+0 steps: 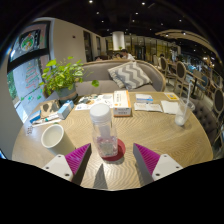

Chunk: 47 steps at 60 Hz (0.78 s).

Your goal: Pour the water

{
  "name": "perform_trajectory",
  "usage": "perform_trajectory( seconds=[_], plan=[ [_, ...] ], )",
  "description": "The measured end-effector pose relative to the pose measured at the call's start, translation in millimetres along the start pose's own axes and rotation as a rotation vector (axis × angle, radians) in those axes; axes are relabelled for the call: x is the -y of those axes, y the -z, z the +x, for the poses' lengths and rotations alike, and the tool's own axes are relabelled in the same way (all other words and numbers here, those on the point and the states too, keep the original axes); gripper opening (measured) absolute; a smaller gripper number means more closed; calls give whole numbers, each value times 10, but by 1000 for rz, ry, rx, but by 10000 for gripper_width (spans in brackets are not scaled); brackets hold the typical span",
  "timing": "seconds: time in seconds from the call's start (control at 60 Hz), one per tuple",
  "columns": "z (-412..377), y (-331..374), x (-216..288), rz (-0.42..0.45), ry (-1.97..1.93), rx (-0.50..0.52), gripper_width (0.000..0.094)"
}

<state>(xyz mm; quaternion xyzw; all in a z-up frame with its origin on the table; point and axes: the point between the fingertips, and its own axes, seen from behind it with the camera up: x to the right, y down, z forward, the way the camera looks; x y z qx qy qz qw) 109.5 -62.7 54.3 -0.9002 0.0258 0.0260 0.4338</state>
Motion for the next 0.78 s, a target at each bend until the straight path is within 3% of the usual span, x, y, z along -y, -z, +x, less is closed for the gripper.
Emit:
perform_trajectory(
  seconds=[0.383, 0.783],
  plan=[
    [-359, 1965, 244, 33, 10, -115, 853],
    [-491, 2516, -115, -1, 61, -122, 853]
  ],
)
